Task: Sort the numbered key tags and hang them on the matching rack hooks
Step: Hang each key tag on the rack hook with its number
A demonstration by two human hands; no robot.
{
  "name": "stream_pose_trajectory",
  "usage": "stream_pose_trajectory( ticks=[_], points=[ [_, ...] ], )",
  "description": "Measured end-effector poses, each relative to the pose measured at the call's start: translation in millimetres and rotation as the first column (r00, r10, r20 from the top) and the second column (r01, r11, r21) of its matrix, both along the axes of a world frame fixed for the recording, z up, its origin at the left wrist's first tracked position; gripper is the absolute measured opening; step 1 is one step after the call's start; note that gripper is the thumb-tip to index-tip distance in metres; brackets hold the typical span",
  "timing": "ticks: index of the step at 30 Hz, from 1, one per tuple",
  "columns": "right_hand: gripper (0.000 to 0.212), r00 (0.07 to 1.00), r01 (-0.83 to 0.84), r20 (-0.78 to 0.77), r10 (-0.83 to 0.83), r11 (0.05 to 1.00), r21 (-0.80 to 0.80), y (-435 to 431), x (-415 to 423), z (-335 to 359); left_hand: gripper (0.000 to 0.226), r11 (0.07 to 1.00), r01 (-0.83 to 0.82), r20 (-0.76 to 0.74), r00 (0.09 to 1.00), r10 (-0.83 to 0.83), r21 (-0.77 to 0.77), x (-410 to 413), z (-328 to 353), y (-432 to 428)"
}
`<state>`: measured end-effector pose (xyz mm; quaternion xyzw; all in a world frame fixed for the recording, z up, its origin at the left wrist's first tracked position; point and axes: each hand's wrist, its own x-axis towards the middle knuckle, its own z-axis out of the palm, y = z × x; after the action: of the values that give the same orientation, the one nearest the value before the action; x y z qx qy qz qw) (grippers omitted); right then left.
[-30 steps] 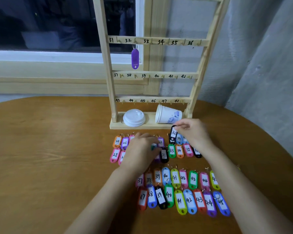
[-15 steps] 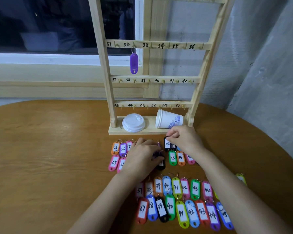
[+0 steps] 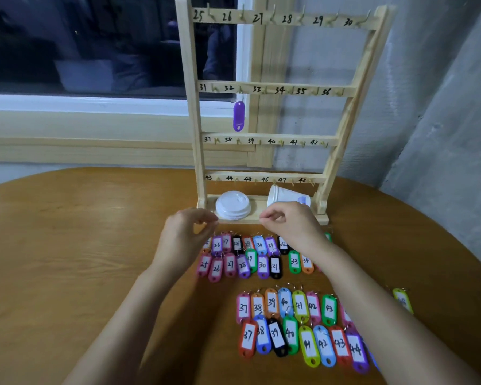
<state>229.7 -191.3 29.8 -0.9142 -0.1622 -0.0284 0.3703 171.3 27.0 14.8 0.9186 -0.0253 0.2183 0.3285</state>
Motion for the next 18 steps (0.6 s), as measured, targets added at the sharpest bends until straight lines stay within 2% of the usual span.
stream_pose_trajectory(
  ticks=[6,11,18],
  points=[
    [0.008,0.996,-0.093,-0.006,0.093,0.994,-0.059,51.9,4.4,0.9,0.006,0.996,-0.090,-0.064,0.994,0.089,-0.011,-16.0,-8.4,39.7],
    [0.007,0.990,-0.139,-0.053,0.131,0.975,-0.172,80.5,9.6,-6.6,0.012,0.998,-0.059,-0.194,0.979,0.057,-0.002,-15.8,-17.4,40.8],
    [0.014,0.964,-0.266,-0.100,0.247,0.919,-0.290,96.1,19.2,-10.3,0.024,0.995,0.027,-0.271,0.963,-0.001,0.092,-4.6,-31.7,27.9]
  ],
)
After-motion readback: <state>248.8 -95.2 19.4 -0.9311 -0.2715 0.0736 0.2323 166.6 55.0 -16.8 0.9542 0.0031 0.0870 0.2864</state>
